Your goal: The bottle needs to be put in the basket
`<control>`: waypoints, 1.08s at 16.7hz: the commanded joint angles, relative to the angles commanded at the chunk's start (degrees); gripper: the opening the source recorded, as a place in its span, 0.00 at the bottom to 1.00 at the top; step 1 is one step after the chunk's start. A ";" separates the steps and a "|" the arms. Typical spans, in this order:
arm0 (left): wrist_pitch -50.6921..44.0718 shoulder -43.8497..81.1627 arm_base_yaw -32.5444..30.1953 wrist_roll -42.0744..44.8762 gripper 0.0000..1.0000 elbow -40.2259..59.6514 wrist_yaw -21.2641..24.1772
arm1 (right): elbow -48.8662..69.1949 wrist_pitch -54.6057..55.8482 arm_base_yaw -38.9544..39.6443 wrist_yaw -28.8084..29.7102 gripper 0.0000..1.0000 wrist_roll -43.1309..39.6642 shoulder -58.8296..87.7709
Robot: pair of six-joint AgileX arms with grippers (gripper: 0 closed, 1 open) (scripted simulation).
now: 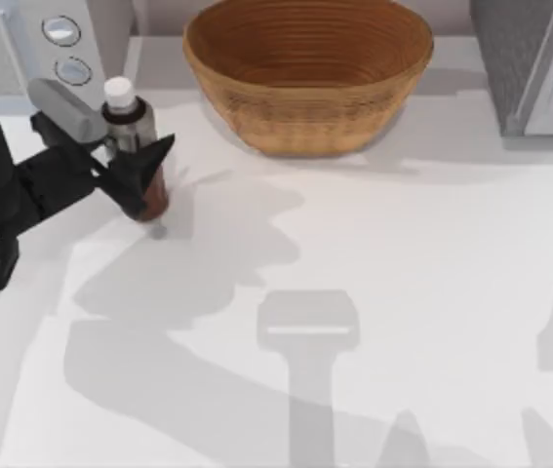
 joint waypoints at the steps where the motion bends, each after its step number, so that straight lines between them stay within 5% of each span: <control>1: 0.00 0.00 0.00 0.00 0.00 0.00 0.00 | 0.00 0.00 0.00 0.00 1.00 0.00 0.00; 11: -0.89 -0.88 0.96 0.38 0.00 -0.68 0.58 | 0.00 0.00 0.00 0.00 1.00 0.00 0.00; 18: -13.93 -21.38 10.40 4.74 0.00 -7.29 10.06 | 0.00 0.00 0.00 0.00 1.00 0.00 0.00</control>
